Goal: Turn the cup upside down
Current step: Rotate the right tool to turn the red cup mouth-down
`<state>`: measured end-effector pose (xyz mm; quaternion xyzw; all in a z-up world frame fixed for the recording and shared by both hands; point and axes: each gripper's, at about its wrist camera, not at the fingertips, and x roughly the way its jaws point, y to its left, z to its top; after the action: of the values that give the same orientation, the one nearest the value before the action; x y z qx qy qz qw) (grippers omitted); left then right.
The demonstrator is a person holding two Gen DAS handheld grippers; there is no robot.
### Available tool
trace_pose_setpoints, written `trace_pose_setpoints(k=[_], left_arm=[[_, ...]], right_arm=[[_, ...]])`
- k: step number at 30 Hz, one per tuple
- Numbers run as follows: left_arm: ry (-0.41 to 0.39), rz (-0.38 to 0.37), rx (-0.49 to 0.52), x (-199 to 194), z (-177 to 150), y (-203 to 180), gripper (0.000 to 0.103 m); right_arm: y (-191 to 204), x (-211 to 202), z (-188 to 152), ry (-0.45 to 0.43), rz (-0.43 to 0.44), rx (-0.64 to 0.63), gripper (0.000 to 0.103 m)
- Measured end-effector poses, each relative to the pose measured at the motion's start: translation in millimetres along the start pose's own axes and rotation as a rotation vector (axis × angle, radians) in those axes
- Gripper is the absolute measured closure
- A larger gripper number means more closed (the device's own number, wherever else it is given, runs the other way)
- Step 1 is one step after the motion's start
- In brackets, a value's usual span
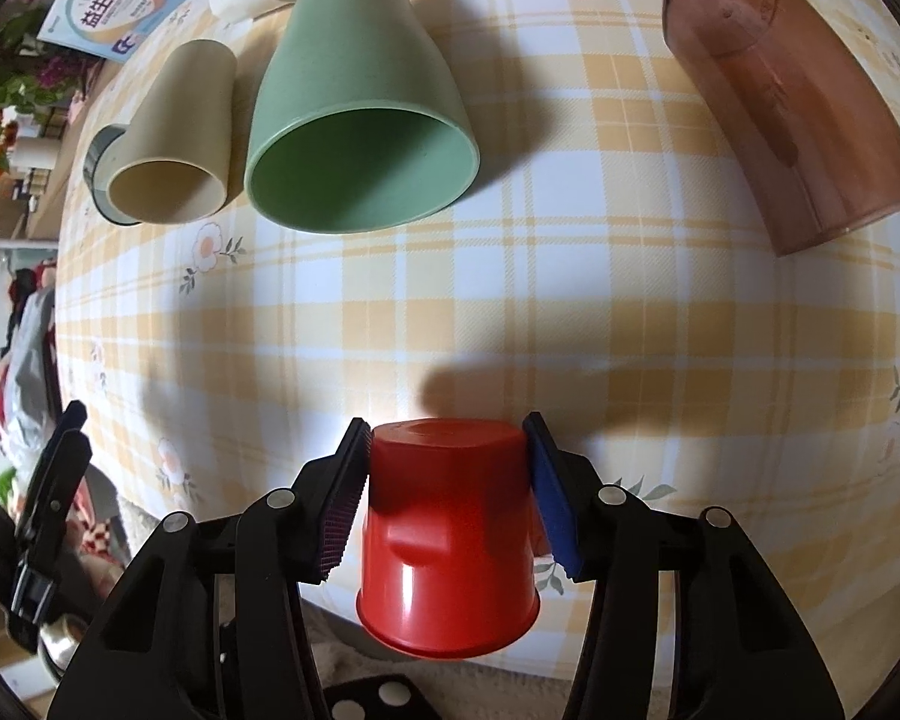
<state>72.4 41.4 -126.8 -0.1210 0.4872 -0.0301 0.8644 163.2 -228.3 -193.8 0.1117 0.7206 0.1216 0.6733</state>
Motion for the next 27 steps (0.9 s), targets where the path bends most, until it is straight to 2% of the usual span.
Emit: trace_pose_setpoints(k=[6, 10, 13, 22, 27], left_arm=[[0.009, -0.004, -0.010, 3, -2, 1, 0.006], [0.016, -0.002, -0.021, 5, -3, 2, 0.006], [0.017, -0.003, -0.021, 5, -3, 1, 0.006], [0.023, 0.000, -0.022, 7, -5, -1, 0.006], [0.026, -0.004, -0.014, 8, -7, -4, 0.006]], right_arm=[[0, -11, -16, -0.083, 0.031, -0.056, 0.053], [-11, -22, -31, -0.159, 0.060, -0.050, 0.053], [-18, -31, -44, -0.222, 0.052, -0.050, 0.053], [-56, -59, -90, -0.456, 0.124, 0.112, 0.053], [-70, -68, -92, -0.493, 0.108, 0.145, 0.053]])
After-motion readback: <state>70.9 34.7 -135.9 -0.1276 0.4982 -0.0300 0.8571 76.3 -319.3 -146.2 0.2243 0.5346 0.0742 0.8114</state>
